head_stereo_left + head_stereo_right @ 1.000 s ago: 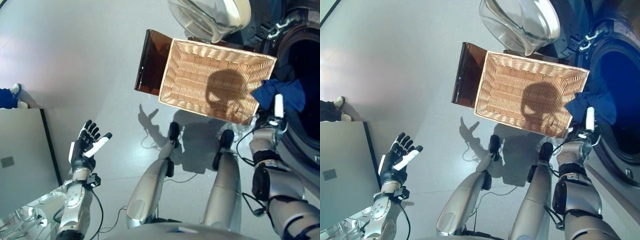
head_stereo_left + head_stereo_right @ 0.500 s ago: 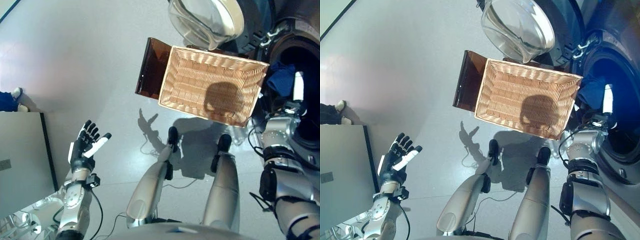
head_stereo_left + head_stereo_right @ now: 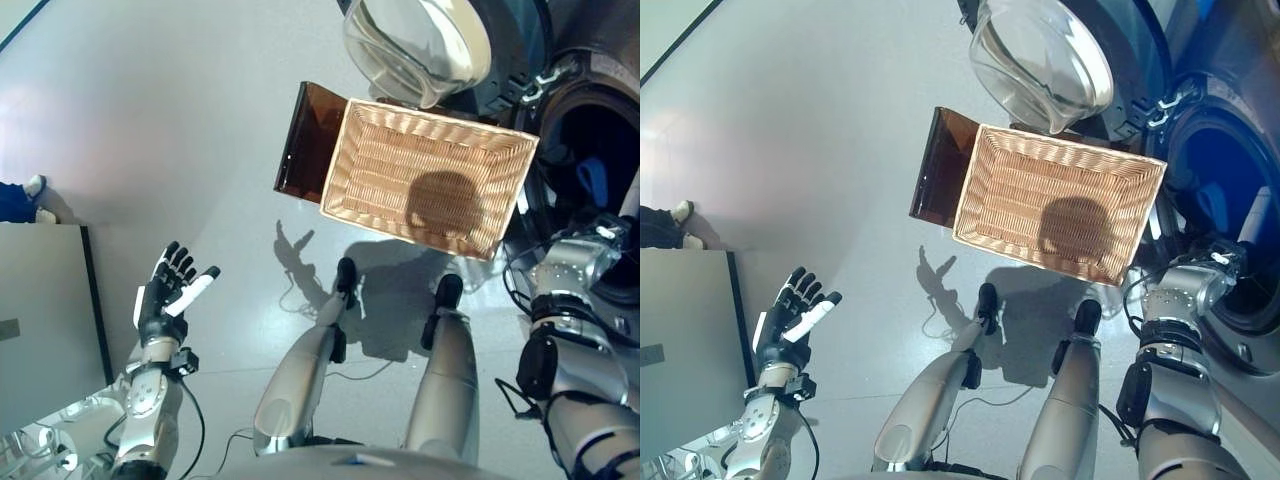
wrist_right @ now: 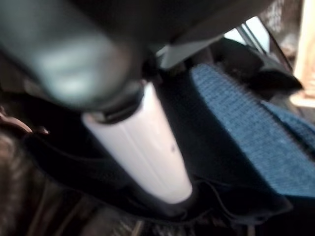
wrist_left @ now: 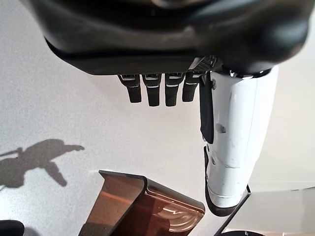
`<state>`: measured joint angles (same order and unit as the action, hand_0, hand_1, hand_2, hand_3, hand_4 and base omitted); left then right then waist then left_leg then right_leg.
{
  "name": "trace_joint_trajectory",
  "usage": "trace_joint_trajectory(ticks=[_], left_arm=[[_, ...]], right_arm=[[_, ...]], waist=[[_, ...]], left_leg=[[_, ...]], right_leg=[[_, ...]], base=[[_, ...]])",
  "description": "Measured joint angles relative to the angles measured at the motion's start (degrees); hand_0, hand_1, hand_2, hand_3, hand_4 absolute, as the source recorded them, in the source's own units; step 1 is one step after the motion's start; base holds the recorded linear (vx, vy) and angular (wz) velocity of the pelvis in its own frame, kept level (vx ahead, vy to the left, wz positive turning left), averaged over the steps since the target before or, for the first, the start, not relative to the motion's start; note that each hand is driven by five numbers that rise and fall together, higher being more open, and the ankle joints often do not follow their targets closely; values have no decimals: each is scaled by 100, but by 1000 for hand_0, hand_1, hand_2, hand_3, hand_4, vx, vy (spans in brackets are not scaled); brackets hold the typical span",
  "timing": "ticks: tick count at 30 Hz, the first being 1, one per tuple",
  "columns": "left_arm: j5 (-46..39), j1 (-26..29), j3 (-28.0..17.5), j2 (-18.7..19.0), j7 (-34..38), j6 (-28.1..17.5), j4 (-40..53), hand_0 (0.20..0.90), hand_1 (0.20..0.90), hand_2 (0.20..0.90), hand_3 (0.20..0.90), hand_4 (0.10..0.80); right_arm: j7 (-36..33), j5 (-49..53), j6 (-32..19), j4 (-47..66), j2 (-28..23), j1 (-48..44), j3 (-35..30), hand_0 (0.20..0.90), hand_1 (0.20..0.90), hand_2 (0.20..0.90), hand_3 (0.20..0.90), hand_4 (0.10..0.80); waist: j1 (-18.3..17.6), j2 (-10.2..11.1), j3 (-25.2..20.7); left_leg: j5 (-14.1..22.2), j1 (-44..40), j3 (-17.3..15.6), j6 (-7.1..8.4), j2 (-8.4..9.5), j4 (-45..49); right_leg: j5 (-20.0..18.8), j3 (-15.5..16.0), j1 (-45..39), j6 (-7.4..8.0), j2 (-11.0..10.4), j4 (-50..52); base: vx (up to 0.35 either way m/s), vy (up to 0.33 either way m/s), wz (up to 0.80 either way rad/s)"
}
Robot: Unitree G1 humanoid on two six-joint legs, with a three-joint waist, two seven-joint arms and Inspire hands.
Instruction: Pick up the clothes and place them into the washing machine
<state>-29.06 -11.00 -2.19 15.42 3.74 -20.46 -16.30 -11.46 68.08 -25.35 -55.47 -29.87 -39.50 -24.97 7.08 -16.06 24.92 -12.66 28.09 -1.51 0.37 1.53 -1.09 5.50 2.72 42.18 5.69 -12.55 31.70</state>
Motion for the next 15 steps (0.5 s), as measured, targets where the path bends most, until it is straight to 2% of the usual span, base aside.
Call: trace_joint_trajectory(ticks=[11, 15], left_arm=[[151, -18, -3, 28, 243, 0, 1, 900, 900, 900, 900, 800], [193, -25, 0, 29, 320, 0, 2, 900, 900, 900, 900, 800]], right_arm=[[-1219, -82, -316, -276, 148, -208, -507, 200, 200, 200, 200, 300], [-1593, -149, -448, -281, 112, -401, -803, 200, 200, 200, 200, 300]], waist=[[10, -22, -17], [12, -120, -91]], left_leg=[[8, -1, -54, -8, 13, -2], [22, 1, -64, -19, 6, -8]], right_leg=[[-13, -63, 24, 20, -5, -25], [-18, -74, 26, 28, -6, -39]], base=[[-1, 14, -3], [9, 5, 0]])
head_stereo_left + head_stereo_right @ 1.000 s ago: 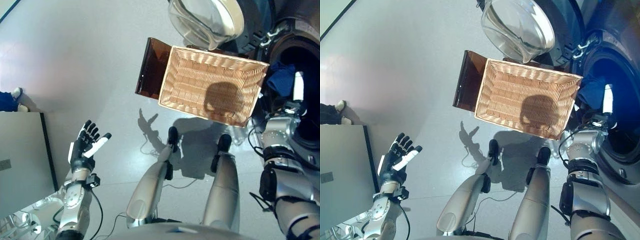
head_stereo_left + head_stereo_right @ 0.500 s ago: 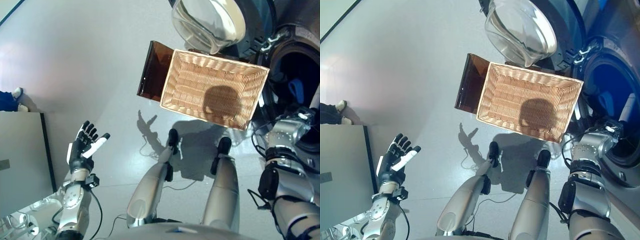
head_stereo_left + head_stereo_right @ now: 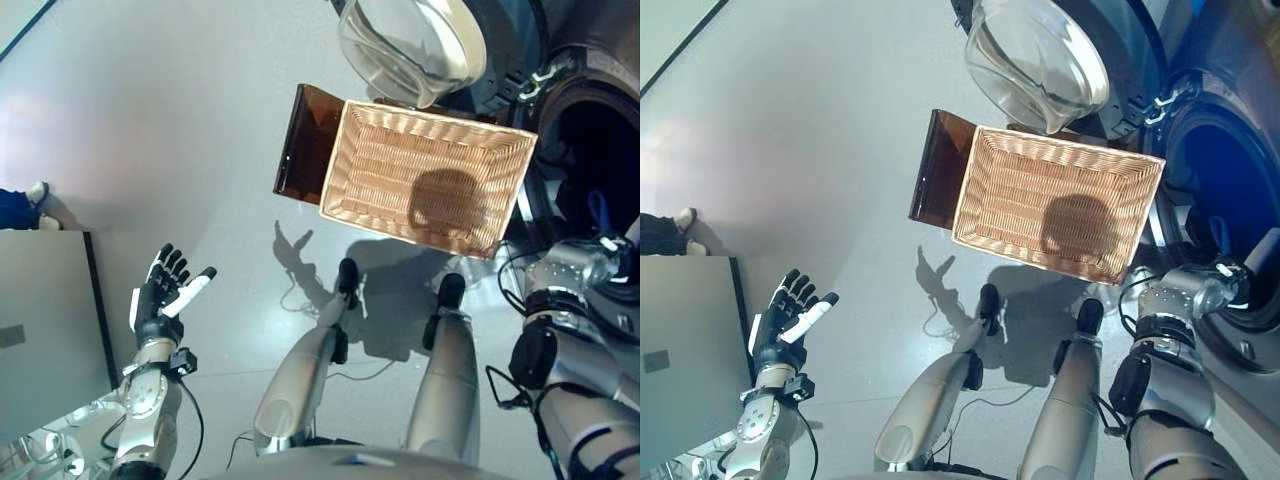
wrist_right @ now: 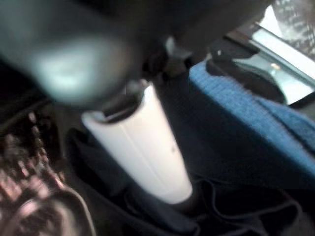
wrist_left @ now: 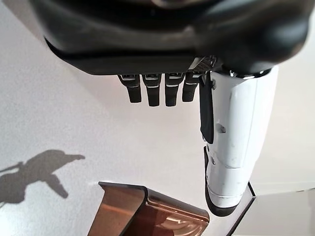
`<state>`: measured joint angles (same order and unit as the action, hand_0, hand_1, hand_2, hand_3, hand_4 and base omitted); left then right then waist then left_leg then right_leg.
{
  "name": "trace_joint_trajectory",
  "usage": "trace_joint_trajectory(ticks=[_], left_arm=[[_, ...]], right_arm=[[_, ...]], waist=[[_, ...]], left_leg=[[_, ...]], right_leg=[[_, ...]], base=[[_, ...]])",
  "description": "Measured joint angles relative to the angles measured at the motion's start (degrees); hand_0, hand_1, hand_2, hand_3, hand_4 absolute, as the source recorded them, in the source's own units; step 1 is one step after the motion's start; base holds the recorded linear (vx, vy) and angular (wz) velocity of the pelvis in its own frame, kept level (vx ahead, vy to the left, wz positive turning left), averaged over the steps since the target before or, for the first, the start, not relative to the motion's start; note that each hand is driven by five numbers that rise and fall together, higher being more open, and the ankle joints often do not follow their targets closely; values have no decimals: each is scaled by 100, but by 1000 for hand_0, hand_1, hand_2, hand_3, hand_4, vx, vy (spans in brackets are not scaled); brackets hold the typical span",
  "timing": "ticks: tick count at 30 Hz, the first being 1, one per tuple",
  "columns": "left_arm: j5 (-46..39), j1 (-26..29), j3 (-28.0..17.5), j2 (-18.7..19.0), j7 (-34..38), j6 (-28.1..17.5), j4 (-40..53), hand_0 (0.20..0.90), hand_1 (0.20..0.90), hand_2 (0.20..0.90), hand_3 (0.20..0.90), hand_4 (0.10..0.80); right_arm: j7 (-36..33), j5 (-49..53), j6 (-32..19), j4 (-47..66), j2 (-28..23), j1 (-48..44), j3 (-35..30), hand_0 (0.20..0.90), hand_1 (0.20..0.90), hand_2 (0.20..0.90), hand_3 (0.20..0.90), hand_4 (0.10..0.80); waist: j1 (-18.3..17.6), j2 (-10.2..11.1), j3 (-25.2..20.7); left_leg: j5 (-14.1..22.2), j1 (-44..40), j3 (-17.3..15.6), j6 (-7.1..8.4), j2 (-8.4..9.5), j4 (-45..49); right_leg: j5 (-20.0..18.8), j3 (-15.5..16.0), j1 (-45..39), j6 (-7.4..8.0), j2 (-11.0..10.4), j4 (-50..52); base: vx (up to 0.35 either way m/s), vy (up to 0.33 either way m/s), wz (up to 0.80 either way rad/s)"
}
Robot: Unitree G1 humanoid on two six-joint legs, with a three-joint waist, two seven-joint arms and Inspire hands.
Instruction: Pick up the clothes and place them into the washing machine
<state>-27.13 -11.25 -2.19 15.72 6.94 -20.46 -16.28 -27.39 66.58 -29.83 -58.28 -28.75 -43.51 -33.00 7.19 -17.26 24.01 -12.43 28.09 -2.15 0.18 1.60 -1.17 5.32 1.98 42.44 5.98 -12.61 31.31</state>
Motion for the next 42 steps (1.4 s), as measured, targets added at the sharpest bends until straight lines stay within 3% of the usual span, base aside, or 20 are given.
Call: trace_joint_trajectory(ticks=[6, 22, 23, 24, 25, 38, 42], left_arm=[[22, -109, 7, 3, 51, 0, 3, 900, 900, 900, 900, 800], [13, -136, 9, 43, 58, 0, 13, 900, 900, 900, 900, 800], [13, -134, 8, 45, 58, 0, 13, 900, 900, 900, 900, 800], [13, -134, 8, 45, 58, 0, 15, 900, 900, 900, 900, 800], [13, -134, 8, 45, 58, 0, 15, 900, 900, 900, 900, 800], [2, -131, 7, 47, 56, -6, 15, 900, 900, 900, 900, 800], [-59, -134, -20, 53, 49, -24, 23, 900, 900, 900, 900, 800]], right_arm=[[-526, -38, -141, -7, -251, -201, -141, 200, 200, 200, 200, 300], [-1085, -27, -122, -7, -786, -563, -367, 200, 200, 200, 200, 300], [-1119, -28, -122, -7, -795, -563, -368, 288, 288, 288, 288, 363], [-1127, -28, -123, -7, -800, -563, -363, 455, 455, 455, 455, 482], [-1131, -28, -125, -7, -804, -563, -366, 900, 900, 900, 900, 800], [-1041, -41, -100, -55, -802, -465, -273, 900, 900, 900, 900, 800], [-799, -262, 169, -63, -526, -6, -155, 900, 900, 900, 900, 800]], waist=[[9, -184, -141], [4, -181, -147], [1, -181, -147], [1, -181, -147], [1, -180, -147], [-16, -148, -139], [-35, 98, -155]], left_leg=[[6, 2, -5, -5, 12, -17], [37, 43, -29, -46, 28, -20], [38, 45, -35, -47, 30, -23], [40, 45, -38, -50, 33, -27], [44, 45, -40, -56, 36, -27], [72, 11, -5, -90, 27, 13], [98, -108, 11, -90, 26, 31]], right_leg=[[-13, 1, -11, 17, 0, -42], [-55, -12, -11, 69, -19, -155], [-61, -15, -12, 76, -20, -163], [-64, -17, -12, 81, -22, -165], [-67, -17, -14, 84, -25, -165], [-100, 25, -151, 107, -16, -264], [-102, 40, -305, 115, -14, -289]], base=[[21, 1, 1], [7, 0, 0], [0, 0, 0], [0, 0, 0], [0, 0, 0], [6, 2, 0], [19, 5, 0]])
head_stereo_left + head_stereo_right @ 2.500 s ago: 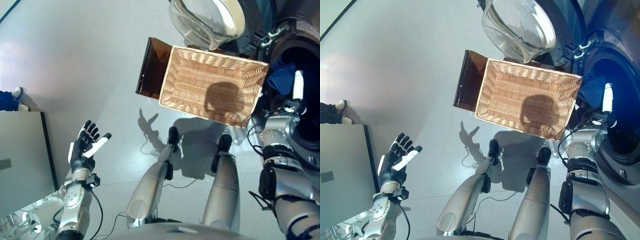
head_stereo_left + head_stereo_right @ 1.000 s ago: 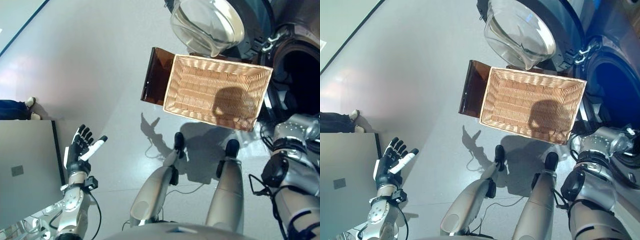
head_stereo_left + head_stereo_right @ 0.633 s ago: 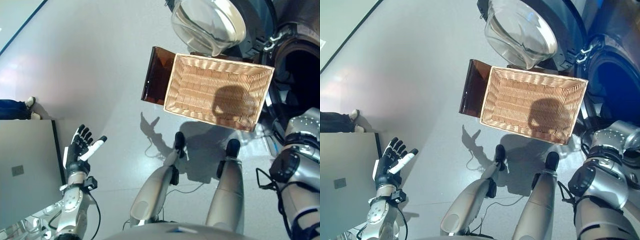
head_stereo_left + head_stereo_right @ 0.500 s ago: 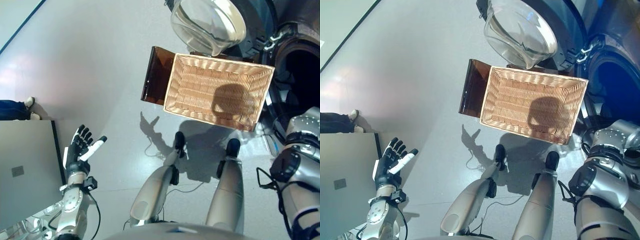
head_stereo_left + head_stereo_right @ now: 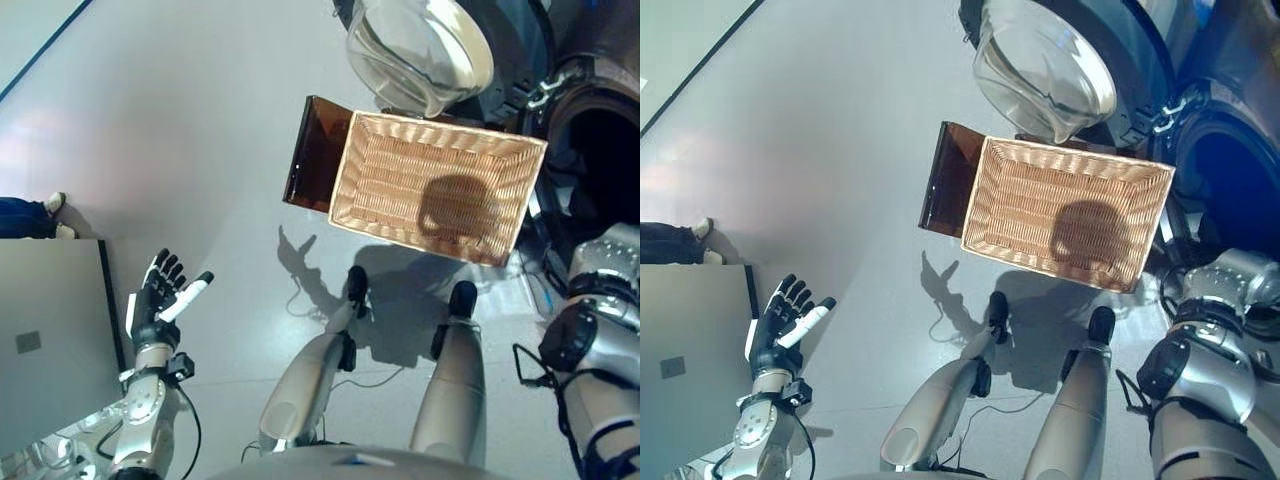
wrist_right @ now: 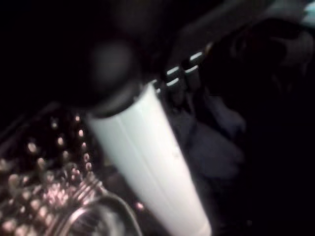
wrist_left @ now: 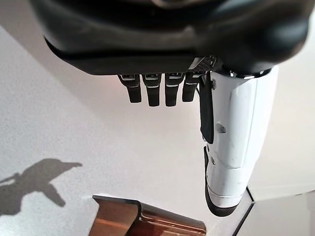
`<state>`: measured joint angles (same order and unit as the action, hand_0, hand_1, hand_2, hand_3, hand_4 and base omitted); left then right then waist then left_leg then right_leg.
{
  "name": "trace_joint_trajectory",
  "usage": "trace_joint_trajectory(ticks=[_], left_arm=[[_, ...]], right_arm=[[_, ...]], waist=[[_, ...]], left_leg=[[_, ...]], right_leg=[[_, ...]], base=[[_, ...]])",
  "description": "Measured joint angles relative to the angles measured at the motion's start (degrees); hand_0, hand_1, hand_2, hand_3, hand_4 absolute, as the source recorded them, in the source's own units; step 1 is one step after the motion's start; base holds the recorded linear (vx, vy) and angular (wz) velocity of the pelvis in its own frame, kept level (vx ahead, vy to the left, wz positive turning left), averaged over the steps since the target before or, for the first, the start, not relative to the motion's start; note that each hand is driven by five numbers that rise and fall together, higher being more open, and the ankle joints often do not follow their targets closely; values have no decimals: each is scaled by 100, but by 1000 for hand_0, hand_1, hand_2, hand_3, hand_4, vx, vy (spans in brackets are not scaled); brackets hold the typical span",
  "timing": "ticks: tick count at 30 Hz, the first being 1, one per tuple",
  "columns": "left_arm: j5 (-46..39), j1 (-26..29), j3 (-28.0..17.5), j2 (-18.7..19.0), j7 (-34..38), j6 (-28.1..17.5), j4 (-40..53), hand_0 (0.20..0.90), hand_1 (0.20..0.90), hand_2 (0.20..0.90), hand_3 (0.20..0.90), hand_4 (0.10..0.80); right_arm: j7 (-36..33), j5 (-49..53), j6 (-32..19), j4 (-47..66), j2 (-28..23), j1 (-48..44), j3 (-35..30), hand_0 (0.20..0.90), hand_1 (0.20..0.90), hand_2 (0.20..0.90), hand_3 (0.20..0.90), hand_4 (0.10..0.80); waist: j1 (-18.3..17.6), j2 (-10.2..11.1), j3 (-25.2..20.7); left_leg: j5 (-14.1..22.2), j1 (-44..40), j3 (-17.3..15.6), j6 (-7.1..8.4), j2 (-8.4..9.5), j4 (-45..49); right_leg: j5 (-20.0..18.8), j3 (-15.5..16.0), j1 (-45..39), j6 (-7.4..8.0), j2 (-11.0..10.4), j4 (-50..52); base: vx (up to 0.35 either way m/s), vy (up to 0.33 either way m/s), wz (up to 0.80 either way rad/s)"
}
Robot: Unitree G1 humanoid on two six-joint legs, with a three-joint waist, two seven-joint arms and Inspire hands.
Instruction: Pick up the clothes and place them into the washing machine
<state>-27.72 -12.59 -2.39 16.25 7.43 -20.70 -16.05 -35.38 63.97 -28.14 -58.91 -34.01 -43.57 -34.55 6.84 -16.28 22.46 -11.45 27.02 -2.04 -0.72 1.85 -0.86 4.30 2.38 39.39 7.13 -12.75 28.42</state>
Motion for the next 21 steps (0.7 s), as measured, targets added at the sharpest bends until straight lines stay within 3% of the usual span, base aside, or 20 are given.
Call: trace_joint_trajectory(ticks=[4, 9, 15, 21], left_arm=[[-3, 2, -4, -11, -15, 2, -35, 900, 900, 900, 900, 800], [-14, 6, -77, -54, -28, 2, -94, 900, 900, 900, 900, 800], [-14, 10, -159, -80, -77, -7, -129, 900, 900, 900, 900, 800], [-12, -51, -220, -109, -94, -9, -175, 900, 900, 900, 900, 800]], right_arm=[[310, -345, 195, 5, 372, 394, 135, 900, 900, 900, 900, 800], [667, -400, 555, 5, 518, 708, 319, 900, 900, 900, 900, 800], [943, -405, 875, -108, 799, 1148, 397, 900, 900, 900, 900, 800], [1185, -704, 963, -116, 1159, 1576, 794, 900, 900, 900, 900, 800]], waist=[[-33, 202, -9], [-114, 233, -7], [-108, 274, -12], [-114, 502, -179]], left_leg=[[46, -116, -2, -29, -7, 79], [116, -450, 17, -33, -14, 85], [236, -1019, 129, 36, -203, 68], [297, -1240, 175, 26, -287, 22]], right_leg=[[-20, 12, -201, 16, 9, -95], [-30, 83, -632, 30, 34, -241], [-97, 382, -1530, -12, 185, -736], [-268, 486, -1984, 12, 278, -1239]], base=[[30, 8, -1], [88, -12, 5], [101, -17, 6], [87, -15, -2]])
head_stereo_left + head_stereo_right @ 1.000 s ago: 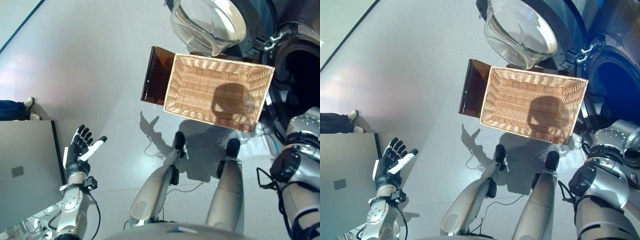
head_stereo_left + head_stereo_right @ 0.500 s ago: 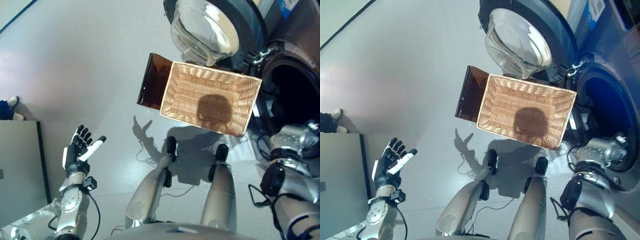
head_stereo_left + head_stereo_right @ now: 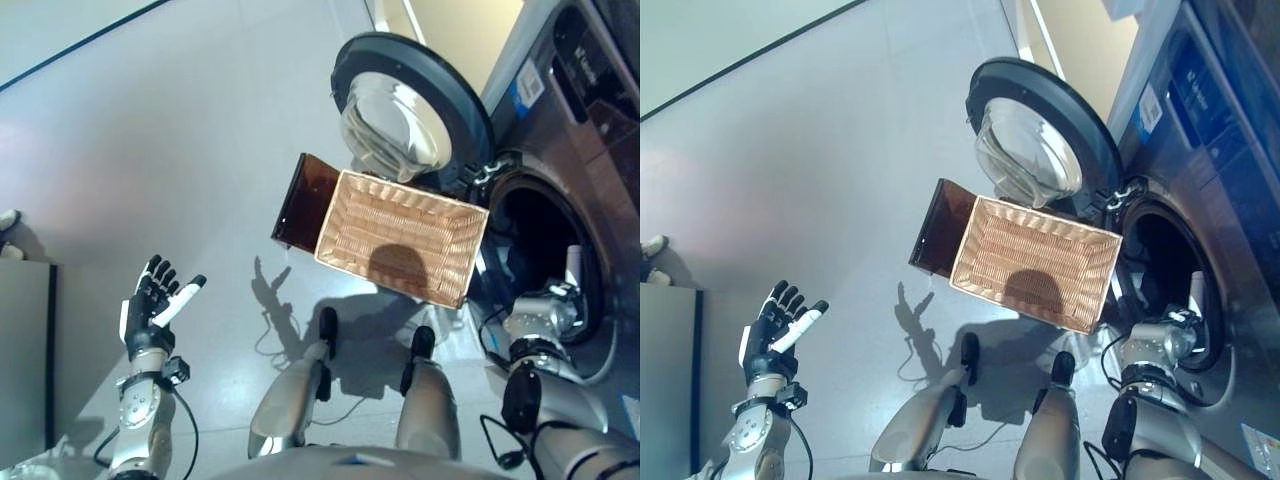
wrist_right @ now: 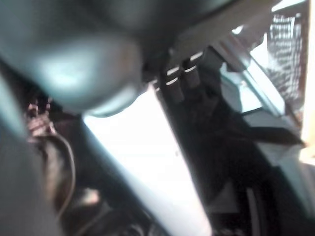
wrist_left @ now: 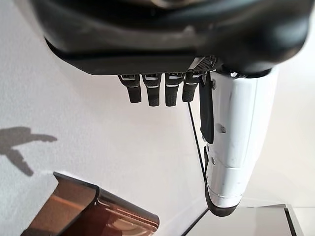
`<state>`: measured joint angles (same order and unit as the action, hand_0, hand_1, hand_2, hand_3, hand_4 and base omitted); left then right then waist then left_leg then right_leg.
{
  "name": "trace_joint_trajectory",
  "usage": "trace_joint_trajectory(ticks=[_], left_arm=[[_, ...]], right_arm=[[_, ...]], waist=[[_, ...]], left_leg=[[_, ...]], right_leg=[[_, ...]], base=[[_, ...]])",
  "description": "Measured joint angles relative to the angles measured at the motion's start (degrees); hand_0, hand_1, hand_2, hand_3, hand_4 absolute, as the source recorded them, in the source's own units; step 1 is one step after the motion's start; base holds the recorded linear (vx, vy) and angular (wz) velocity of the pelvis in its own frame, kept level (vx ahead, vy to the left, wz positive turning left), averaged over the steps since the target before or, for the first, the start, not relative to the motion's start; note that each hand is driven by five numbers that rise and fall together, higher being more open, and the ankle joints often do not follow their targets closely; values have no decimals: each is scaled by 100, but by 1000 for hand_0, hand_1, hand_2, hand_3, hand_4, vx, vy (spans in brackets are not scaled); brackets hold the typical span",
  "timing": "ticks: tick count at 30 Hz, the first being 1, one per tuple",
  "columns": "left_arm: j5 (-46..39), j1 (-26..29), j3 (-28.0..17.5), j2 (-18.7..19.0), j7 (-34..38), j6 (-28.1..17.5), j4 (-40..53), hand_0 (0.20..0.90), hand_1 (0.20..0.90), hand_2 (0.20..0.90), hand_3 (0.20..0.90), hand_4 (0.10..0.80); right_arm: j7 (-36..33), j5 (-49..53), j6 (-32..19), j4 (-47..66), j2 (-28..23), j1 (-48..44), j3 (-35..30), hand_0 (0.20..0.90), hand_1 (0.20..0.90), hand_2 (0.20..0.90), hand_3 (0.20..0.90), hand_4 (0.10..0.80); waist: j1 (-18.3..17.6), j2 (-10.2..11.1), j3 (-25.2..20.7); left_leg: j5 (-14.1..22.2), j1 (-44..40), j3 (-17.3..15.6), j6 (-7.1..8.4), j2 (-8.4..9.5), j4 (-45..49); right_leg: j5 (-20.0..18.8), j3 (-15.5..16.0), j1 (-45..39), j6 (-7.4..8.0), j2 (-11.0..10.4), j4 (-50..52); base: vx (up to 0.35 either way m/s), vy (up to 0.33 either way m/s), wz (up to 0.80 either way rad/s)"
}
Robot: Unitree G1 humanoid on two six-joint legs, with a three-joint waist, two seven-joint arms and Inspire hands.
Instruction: Pick up the clothes and place them into the washing machine
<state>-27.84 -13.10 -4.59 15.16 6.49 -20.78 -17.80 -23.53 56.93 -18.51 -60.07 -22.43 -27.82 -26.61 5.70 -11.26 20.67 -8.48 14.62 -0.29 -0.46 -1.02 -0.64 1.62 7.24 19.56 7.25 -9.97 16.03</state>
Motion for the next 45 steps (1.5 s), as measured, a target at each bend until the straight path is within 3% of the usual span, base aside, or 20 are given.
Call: trace_joint_trajectory(ticks=[3, 9, 14, 19, 35, 45], left_arm=[[2, -18, -66, -39, -15, 0, -76, 900, 900, 900, 900, 800], [22, -55, -415, -81, -6, -1, -424, 900, 900, 900, 900, 800], [78, -149, -440, -105, -14, 25, -824, 900, 900, 900, 900, 800], [144, -311, -616, -141, -13, 30, -1034, 900, 900, 900, 900, 800], [355, -449, -604, -369, 108, 50, -1791, 900, 900, 900, 900, 800], [520, -807, -602, -365, 100, 75, -1826, 900, 900, 900, 900, 800]], right_arm=[[2, -280, 14, -39, 204, 202, 219, 900, 900, 900, 900, 800], [138, -1380, 374, -264, 654, 811, 923, 900, 900, 900, 900, 800], [393, -2237, 532, -238, 911, 1440, 1452, 900, 900, 900, 900, 800], [593, -2732, 599, -8, 994, 1876, 1604, 900, 900, 900, 900, 800], [651, -3325, 601, -72, 1281, 2636, 1988, 900, 900, 900, 900, 800], [708, -4204, 800, -734, 1245, 2804, 2621, 900, 900, 900, 900, 800]], waist=[[-9, 161, -43], [-26, 703, -399], [-34, 1078, -735], [-85, 1365, -1097], [-169, 1525, -1954], [-99, 1536, -2033]], left_leg=[[45, -233, -2, -29, -10, -68], [98, -668, -88, -23, -30, -319], [208, -940, -185, -21, -26, -386], [342, -1142, -273, 0, -26, -390], [484, -1666, -493, 24, -97, -421], [495, -1703, -476, 8, -125, -424]], right_leg=[[-121, 24, -359, 41, 26, -353], [-363, 70, -1010, 87, 96, -1123], [-543, 39, -1445, 106, 127, -1648], [-642, -25, -1734, 103, 154, -1972], [-635, -209, -2146, 78, 201, -2076], [-591, -203, -2229, 55, 214, -2097]], base=[[82, -19, -4], [85, -34, -10], [91, -19, -12], [91, -9, -10], [35, 6, -8], [-1, -4, 9]])
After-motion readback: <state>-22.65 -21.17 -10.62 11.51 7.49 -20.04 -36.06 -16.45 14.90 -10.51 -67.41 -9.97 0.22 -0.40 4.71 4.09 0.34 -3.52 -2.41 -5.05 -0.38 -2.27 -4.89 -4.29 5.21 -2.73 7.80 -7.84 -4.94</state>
